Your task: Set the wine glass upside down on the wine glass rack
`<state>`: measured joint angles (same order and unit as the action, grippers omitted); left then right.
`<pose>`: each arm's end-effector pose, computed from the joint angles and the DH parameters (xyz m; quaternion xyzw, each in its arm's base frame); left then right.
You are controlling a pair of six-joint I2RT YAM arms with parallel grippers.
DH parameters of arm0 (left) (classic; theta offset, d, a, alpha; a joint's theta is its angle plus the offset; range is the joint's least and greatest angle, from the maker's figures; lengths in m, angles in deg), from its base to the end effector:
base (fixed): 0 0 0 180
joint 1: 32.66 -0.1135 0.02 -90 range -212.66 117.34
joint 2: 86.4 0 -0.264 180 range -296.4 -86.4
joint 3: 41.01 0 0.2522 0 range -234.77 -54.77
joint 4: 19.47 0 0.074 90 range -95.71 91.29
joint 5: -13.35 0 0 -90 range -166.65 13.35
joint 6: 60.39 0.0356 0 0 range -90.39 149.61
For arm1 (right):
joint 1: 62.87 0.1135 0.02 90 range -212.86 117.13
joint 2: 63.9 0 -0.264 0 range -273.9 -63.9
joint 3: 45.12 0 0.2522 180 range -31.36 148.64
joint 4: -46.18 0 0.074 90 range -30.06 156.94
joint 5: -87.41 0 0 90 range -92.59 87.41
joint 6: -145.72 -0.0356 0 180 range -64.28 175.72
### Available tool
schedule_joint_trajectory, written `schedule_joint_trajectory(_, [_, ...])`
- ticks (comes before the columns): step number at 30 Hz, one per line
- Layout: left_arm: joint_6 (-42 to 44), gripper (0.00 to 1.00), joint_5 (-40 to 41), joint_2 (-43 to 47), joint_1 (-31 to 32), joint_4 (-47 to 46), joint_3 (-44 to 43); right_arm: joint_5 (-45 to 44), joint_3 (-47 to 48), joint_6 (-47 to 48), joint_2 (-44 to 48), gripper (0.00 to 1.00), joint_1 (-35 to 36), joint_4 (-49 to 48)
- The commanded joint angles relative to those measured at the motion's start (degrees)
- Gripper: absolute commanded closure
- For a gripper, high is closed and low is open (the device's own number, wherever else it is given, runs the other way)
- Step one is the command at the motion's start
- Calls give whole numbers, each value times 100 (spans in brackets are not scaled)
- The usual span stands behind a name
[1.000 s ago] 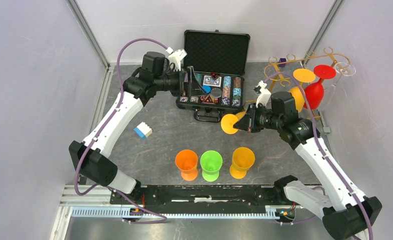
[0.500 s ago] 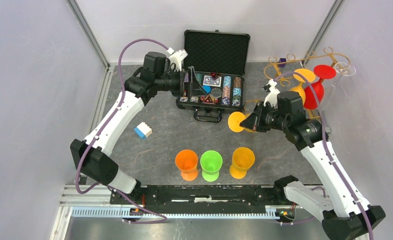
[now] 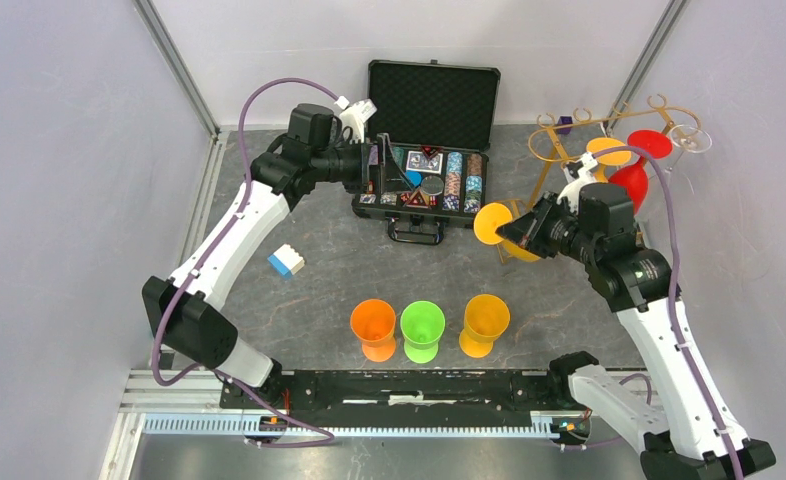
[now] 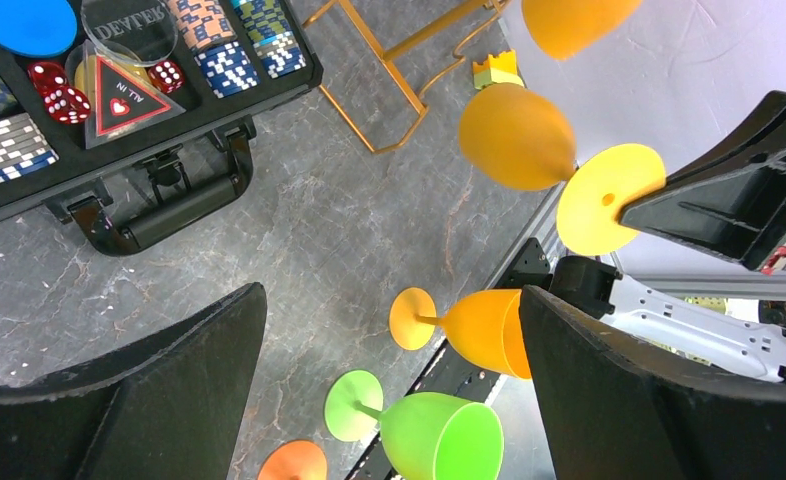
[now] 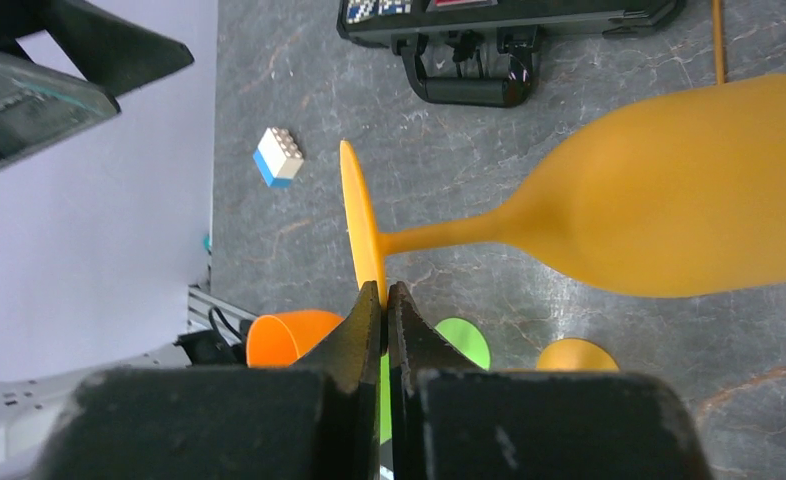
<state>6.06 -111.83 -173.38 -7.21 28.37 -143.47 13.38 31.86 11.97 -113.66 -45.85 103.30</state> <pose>0.2948 -0.1630 0.3893 0.1595 0.8326 -0.4315 0.3083 0.1573 0.0584 0.3764 0.1305 0.8501 0.3546 0.3670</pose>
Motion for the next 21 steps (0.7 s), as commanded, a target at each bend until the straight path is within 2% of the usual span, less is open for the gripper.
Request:
schedule_joint_trajectory(1, [-139, 0, -194, -59, -40, -211, -197, -284, 407, -504, 83, 100, -100, -138])
schedule_joint_trajectory(14, [-167, 0, -242, -93, -40, -245, -170, 33, 536, -731, 26, 100, -529, -134])
schedule_joint_trajectory(21, [-166, 0, -244, -117, -43, -247, -192, 96, 621, -1014, 46, 100, -1017, -347])
